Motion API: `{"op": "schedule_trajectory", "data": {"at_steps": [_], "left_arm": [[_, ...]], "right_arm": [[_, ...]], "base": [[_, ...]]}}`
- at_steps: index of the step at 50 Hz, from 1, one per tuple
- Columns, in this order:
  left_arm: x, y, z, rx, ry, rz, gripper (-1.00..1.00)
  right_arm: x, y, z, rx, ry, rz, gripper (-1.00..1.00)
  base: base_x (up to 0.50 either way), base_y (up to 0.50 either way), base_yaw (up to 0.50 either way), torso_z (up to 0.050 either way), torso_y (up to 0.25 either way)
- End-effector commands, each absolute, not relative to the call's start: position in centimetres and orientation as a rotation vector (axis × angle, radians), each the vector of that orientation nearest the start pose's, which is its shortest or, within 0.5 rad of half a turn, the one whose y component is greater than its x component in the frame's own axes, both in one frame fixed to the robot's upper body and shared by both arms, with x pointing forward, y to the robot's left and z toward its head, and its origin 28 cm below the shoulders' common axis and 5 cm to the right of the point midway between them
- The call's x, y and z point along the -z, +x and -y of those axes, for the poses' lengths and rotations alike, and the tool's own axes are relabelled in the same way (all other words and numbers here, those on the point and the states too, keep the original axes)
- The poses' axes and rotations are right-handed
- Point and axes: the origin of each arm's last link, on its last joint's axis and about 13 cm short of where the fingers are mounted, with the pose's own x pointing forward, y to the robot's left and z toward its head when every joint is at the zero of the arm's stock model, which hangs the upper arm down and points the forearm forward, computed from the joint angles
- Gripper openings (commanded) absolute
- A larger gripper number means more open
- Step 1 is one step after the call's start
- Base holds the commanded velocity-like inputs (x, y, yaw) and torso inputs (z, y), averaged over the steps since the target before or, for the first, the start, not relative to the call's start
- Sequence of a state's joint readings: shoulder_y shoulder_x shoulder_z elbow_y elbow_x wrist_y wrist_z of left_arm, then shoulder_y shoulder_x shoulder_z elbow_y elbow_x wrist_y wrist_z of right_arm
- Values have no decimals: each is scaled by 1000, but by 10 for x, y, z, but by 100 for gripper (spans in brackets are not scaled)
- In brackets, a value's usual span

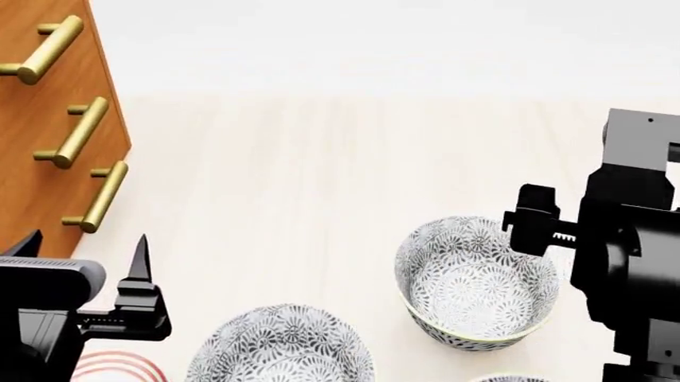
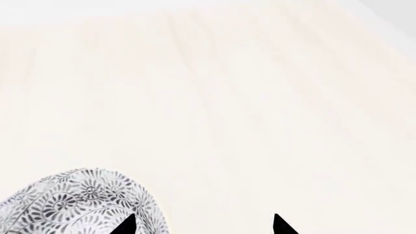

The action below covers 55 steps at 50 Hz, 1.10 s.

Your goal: Stack the bowl at the front on the bowl in the middle.

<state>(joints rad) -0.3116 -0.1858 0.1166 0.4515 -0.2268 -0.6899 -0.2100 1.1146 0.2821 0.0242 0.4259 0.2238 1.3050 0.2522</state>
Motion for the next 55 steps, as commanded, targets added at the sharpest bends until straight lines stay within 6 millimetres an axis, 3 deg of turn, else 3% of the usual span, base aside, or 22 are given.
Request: {"op": "schedule_trajectory", "data": {"at_steps": [1,15,55], "left_arm": [[-129,253,-210,4,36,38,100],[-130,254,-210,7,40,38,100],[-131,253,-212,7,46,34,100]], "right_arm": [[-211,363,193,310,55,-699,100],[-197,375,197,246,154,-802,100],[-172,380,188,204,108,-862,100]], "base": [[0,0,0,0,0],[0,0,0,0,0],[0,0,0,0,0]]}}
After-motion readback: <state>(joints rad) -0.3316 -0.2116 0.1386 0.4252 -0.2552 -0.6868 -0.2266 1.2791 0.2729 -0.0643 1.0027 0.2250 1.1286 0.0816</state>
